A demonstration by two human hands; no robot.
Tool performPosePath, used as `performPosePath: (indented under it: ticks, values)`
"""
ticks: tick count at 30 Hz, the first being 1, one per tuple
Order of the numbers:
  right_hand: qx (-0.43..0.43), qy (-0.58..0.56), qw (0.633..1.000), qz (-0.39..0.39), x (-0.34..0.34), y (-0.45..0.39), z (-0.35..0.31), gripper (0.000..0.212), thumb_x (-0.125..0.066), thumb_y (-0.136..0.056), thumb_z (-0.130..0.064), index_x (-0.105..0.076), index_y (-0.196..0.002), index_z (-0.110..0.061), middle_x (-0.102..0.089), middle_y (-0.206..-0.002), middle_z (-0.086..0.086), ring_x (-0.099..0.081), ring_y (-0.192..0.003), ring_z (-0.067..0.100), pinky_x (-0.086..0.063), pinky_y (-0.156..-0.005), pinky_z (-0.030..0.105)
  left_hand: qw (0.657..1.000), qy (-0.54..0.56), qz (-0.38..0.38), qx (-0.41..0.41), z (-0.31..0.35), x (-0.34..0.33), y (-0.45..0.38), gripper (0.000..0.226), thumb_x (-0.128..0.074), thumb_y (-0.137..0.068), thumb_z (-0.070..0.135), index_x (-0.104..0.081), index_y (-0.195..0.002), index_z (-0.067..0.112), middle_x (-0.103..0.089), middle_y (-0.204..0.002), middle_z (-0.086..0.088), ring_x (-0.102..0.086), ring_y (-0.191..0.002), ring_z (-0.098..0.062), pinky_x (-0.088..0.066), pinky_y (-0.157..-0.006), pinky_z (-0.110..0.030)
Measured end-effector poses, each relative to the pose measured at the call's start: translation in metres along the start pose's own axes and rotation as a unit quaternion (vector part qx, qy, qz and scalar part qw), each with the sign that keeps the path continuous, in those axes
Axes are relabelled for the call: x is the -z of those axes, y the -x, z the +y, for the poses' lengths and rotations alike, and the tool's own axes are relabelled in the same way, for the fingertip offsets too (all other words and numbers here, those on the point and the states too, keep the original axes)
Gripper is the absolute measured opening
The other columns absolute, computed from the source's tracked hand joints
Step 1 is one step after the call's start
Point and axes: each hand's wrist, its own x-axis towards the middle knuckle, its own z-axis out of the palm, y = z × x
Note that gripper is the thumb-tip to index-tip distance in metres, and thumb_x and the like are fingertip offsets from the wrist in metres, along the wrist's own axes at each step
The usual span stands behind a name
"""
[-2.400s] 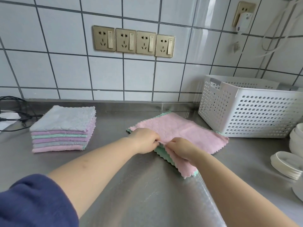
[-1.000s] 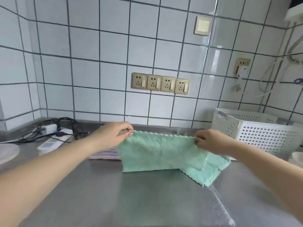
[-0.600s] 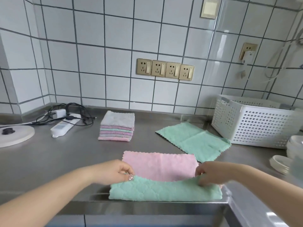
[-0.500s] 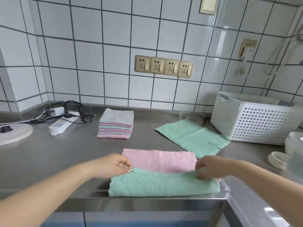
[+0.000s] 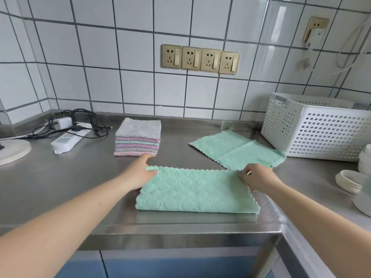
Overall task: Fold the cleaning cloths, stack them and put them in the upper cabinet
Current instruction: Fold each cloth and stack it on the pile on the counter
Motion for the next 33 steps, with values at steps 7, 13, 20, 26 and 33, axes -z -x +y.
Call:
performPosePath:
  ticks: [7, 13, 20, 26, 33]
  values:
    - [-0.001, 0.029, 1.0, 0.002, -0.003, -0.017, -0.002, 0.025, -0.049, -0.095, -0.031, -0.058, -0.107, -0.011, -0.068, -0.081, 0.004, -0.066, -0.08, 0.023, -0.054, -0.071, 0.031, 0.999, -0.047, 0.023, 0.008, -0.006, -0.003, -0.017, 0.052, -0.061, -0.087, 0.028, -0.04, -0.134, 0.022, -0.054, -0.121, -0.013, -0.051, -0.081, -0.021, -0.039, -0.072, -0.027]
    - [-0.017, 0.034, 0.999, 0.01, -0.003, -0.026, -0.005, 0.025, -0.048, -0.095, -0.032, -0.056, -0.108, -0.012, -0.069, -0.079, 0.003, -0.067, -0.076, 0.022, -0.055, -0.07, 0.031, 0.994, -0.106, 0.02, 0.017, -0.006, -0.006, -0.021, 0.056, -0.06, -0.088, 0.03, -0.037, -0.137, 0.021, -0.053, -0.124, -0.01, -0.053, -0.11, -0.027, -0.042, -0.089, -0.033]
    - [0.106, -0.08, 0.99, 0.052, -0.02, -0.007, -0.047, 0.037, -0.047, -0.096, -0.029, -0.051, -0.13, -0.017, -0.052, -0.134, 0.005, -0.054, -0.115, 0.023, -0.043, -0.092, 0.031, 0.962, -0.208, 0.075, -0.163, 0.034, -0.032, 0.006, 0.04, -0.048, -0.092, 0.029, -0.049, -0.132, 0.024, -0.049, -0.134, 0.002, -0.043, -0.125, -0.021, -0.035, -0.102, -0.033]
    - [0.231, 0.053, 0.971, -0.006, -0.08, 0.025, -0.087, 0.045, -0.031, -0.099, -0.033, -0.035, -0.143, -0.024, -0.032, -0.151, -0.003, -0.024, -0.142, 0.018, -0.022, -0.112, 0.044, 0.946, -0.271, -0.052, -0.169, 0.051, -0.078, 0.013, 0.049, -0.03, -0.098, 0.025, -0.025, -0.146, 0.018, -0.021, -0.156, 0.003, -0.017, -0.144, -0.014, -0.016, -0.116, -0.036]
    - [0.164, 0.135, 0.975, -0.058, -0.067, 0.022, -0.064, 0.072, -0.017, -0.09, -0.069, -0.008, -0.15, -0.032, -0.003, -0.16, -0.003, 0.0, -0.147, 0.016, -0.003, -0.117, 0.044, 0.937, -0.318, -0.101, -0.101, 0.033, -0.067, 0.01, 0.06, -0.017, -0.096, 0.053, -0.007, -0.15, 0.028, 0.001, -0.159, 0.002, 0.002, -0.146, -0.014, 0.0, -0.119, -0.039]
